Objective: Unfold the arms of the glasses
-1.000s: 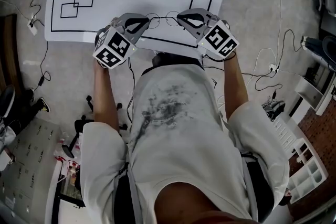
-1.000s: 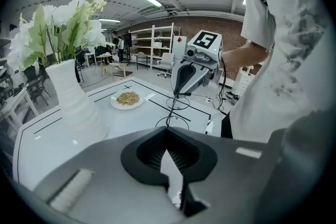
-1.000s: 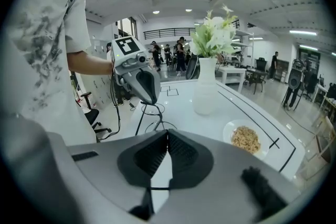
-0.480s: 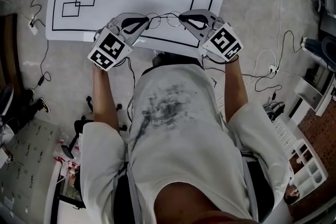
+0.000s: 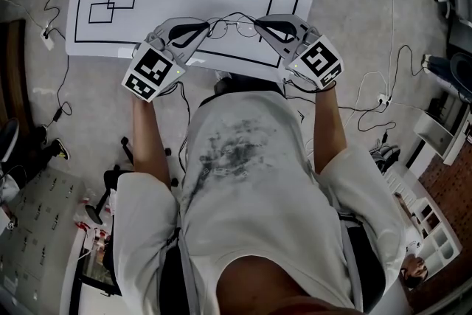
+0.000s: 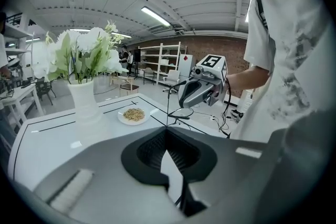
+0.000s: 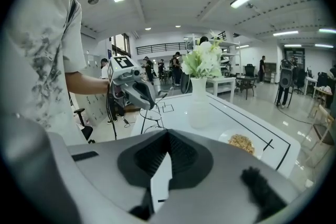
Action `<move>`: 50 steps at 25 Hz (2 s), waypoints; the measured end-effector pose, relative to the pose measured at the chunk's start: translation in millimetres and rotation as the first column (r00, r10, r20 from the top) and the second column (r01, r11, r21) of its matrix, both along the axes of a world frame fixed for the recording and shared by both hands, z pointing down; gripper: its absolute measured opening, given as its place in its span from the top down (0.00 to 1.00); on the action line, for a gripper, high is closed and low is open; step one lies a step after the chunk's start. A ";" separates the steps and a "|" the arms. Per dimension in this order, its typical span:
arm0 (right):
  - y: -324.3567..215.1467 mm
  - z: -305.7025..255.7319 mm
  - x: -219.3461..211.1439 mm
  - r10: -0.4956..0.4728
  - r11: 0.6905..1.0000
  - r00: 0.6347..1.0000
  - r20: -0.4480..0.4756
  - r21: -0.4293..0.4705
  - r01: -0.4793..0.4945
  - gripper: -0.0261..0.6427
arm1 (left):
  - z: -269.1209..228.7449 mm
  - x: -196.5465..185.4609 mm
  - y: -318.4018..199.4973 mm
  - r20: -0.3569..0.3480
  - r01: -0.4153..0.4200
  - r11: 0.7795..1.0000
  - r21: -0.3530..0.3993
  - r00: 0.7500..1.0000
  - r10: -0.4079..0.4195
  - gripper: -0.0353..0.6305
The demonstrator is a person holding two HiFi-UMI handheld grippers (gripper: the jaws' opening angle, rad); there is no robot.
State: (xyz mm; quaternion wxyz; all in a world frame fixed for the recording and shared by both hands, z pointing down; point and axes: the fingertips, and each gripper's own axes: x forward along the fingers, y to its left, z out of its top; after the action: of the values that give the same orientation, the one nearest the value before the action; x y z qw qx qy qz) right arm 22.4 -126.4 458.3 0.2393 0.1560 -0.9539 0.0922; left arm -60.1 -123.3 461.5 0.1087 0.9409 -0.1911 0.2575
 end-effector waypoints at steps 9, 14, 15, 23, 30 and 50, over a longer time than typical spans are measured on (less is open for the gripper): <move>-6.2 -12.9 5.4 0.067 0.998 0.996 0.062 0.014 -0.068 0.94 | -9.9 -5.7 -3.5 -0.052 0.085 0.996 0.019 0.995 -0.084 0.94; -6.4 -13.5 6.2 0.074 0.997 0.995 0.066 0.020 -0.076 0.94 | -8.5 -11.4 -3.4 -0.070 0.121 0.993 0.013 0.990 -0.120 0.94; -6.1 -13.0 6.1 0.074 0.997 0.995 0.066 0.020 -0.076 0.94 | -8.6 -12.3 -3.6 -0.076 0.126 0.992 0.011 0.989 -0.125 0.94; -1.5 -13.8 4.7 0.069 0.997 0.995 0.068 0.018 -0.070 0.94 | -17.4 -14.8 -0.5 -0.095 0.144 0.990 0.012 0.985 -0.142 0.94; -2.5 -15.4 4.1 0.093 0.995 0.992 0.084 0.021 -0.095 0.94 | -37.5 -15.2 0.3 -0.126 0.138 0.989 0.053 0.983 -0.130 0.94; -21.4 -39.8 4.6 0.227 0.970 0.928 0.295 0.012 -0.241 0.75 | -117.2 -11.9 20.8 -0.262 0.135 0.985 0.102 0.959 -0.104 0.94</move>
State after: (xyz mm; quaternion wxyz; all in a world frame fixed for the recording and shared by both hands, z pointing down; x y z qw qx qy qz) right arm 27.0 -147.8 418.5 0.0794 0.2590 -0.9552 0.1191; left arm -72.0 -102.6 344.3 0.0914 0.9577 -0.2473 0.1150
